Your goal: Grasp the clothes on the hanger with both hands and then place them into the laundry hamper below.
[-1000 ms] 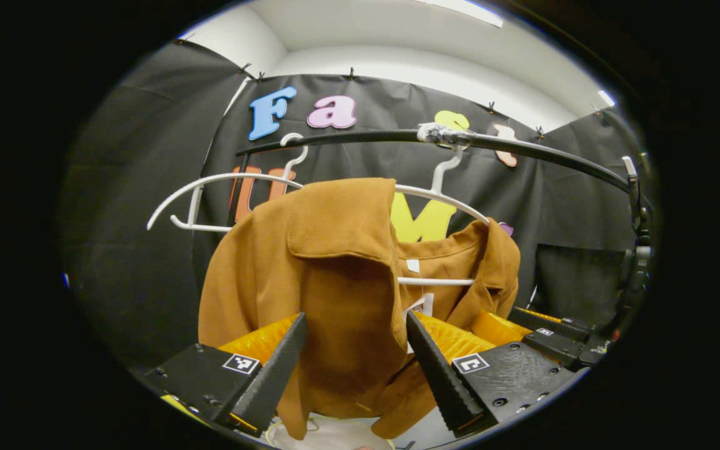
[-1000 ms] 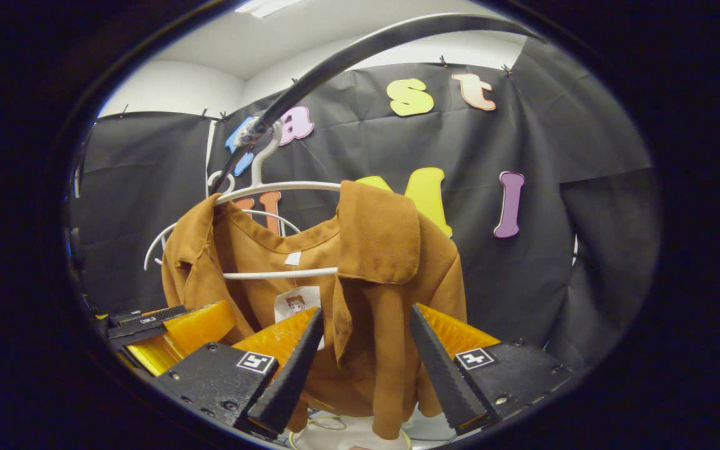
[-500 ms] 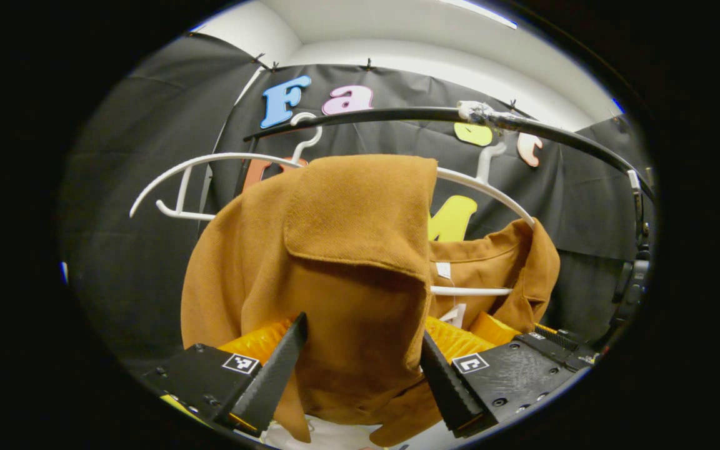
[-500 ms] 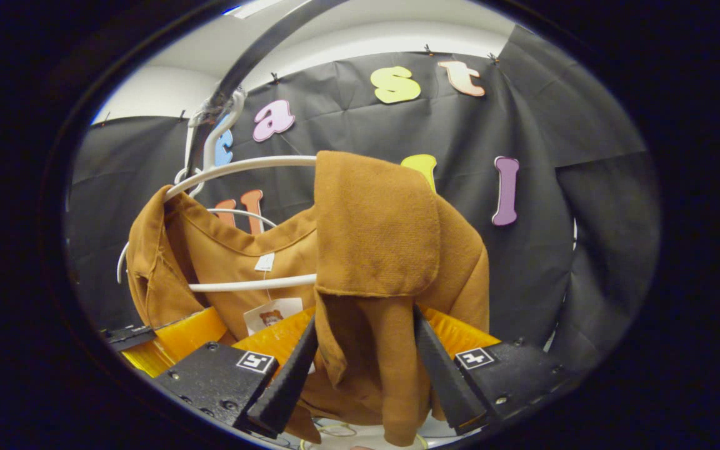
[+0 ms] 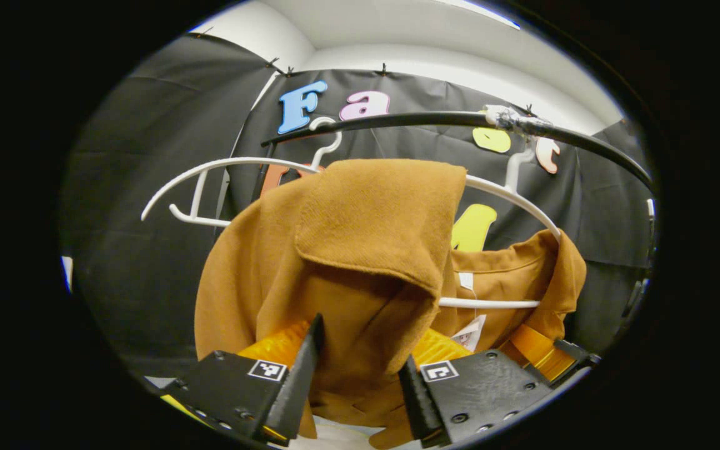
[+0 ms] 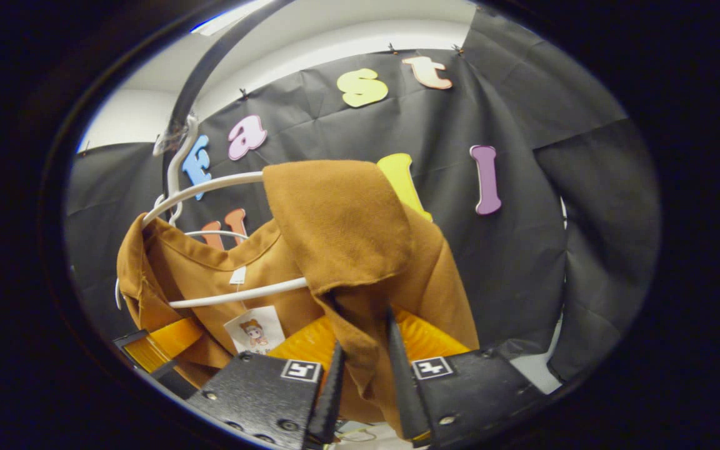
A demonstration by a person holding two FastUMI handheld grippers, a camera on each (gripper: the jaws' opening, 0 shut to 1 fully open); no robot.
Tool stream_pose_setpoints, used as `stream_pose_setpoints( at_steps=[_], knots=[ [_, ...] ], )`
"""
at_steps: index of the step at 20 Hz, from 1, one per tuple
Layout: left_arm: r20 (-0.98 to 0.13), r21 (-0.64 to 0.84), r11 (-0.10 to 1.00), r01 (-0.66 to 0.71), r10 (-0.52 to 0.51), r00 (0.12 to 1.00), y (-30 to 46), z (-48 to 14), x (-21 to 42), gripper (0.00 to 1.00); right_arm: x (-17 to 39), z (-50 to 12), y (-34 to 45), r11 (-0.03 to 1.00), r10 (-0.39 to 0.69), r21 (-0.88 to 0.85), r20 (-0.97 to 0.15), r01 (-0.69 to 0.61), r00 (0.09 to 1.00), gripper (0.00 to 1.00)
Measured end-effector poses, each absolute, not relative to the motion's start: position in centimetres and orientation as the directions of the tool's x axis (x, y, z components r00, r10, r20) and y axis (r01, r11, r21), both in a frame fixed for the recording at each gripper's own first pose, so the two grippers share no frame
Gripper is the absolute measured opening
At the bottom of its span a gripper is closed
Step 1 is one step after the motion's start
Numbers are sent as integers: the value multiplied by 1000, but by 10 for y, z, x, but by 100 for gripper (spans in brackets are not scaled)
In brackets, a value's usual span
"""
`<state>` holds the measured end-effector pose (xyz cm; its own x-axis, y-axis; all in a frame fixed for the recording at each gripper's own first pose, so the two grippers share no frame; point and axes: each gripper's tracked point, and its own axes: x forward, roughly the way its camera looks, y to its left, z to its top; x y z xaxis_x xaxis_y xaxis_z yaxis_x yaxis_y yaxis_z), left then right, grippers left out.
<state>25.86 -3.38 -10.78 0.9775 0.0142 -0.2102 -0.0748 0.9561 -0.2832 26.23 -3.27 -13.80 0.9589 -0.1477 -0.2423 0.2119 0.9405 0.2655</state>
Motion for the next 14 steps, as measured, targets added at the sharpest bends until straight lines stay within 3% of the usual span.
stream_pose_setpoints(
  at_steps=[2,5,7,10,14],
  knots=[
    [-207,-291,954,-67,6,978,-31,-106,256,44,254,-134,-37,936,-154,277,-235,218,960,28],
    [-198,-327,944,-35,-32,980,-30,-101,245,14,240,-132,-46,929,-149,305,-212,211,966,22],
    [-182,-352,936,-29,-38,982,-20,-96,237,0,233,-134,-51,919,-135,337,-222,205,966,15],
    [-165,-373,928,-18,-47,985,-7,-83,227,6,226,-124,-68,903,-160,362,-216,231,963,13],
    [-137,-403,915,-25,-33,990,20,-63,214,2,220,-114,-76,859,-126,464,-218,216,968,11]
  ],
)
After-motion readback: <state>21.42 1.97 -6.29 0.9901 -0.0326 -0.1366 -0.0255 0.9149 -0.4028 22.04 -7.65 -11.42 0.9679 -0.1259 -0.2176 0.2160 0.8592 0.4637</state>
